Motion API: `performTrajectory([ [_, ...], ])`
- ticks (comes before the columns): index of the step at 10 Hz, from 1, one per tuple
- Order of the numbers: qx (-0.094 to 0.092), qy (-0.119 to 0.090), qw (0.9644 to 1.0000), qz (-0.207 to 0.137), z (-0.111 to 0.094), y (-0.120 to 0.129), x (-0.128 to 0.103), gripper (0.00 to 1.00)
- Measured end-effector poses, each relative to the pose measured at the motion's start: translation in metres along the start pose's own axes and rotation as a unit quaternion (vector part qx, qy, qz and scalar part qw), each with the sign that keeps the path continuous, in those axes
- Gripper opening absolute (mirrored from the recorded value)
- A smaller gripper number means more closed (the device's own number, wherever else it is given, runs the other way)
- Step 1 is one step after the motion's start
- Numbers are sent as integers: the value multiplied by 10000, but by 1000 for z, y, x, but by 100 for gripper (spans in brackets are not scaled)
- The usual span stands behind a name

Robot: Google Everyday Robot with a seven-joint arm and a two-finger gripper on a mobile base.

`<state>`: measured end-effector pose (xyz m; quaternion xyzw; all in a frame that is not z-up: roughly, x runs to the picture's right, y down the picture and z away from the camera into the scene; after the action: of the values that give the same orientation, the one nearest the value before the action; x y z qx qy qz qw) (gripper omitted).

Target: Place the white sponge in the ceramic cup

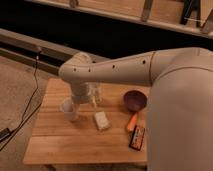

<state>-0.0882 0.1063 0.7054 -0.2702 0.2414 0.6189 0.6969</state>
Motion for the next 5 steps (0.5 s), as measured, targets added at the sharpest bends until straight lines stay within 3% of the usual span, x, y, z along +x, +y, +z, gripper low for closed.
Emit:
performTrajectory([
  [2, 136, 207, 9994, -253, 8, -31, 4, 65],
  [5, 183, 395, 9966, -702, 18, -58, 6, 65],
])
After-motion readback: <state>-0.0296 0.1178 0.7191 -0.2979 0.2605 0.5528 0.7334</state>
